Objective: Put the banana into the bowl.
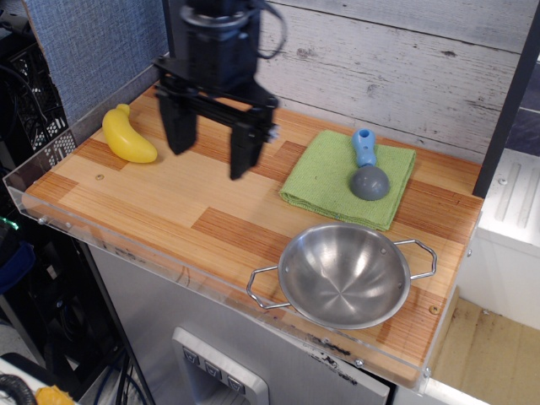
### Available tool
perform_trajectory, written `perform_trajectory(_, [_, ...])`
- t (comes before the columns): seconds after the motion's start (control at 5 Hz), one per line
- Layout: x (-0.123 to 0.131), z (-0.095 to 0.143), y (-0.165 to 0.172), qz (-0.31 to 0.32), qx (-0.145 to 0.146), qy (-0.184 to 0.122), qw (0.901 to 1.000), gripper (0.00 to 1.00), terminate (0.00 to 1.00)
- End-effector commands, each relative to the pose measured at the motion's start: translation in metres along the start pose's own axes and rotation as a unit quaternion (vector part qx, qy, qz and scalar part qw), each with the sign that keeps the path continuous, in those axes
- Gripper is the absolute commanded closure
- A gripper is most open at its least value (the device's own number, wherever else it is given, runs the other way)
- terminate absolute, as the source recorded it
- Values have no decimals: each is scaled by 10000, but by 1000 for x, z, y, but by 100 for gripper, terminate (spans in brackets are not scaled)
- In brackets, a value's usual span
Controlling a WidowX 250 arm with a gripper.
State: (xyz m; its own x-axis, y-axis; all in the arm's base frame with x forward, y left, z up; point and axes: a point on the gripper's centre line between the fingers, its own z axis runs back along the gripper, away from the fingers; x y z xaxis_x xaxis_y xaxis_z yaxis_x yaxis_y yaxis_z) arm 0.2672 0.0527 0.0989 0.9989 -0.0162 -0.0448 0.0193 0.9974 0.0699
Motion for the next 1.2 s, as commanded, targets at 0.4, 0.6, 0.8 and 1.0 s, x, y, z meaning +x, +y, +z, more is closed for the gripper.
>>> perform_trajectory(0.4, [20,-21,100,500,198,-450,9975,0,0])
perform_trajectory(0.6, [14,-28,122,748,149,-340,9965,0,0])
perform_trajectory(0.8, [11,-32,143,994,53,-293,9946,0,0])
perform_trajectory(1.0, [9,-37,161,1274,-5,-271,9915,0,0])
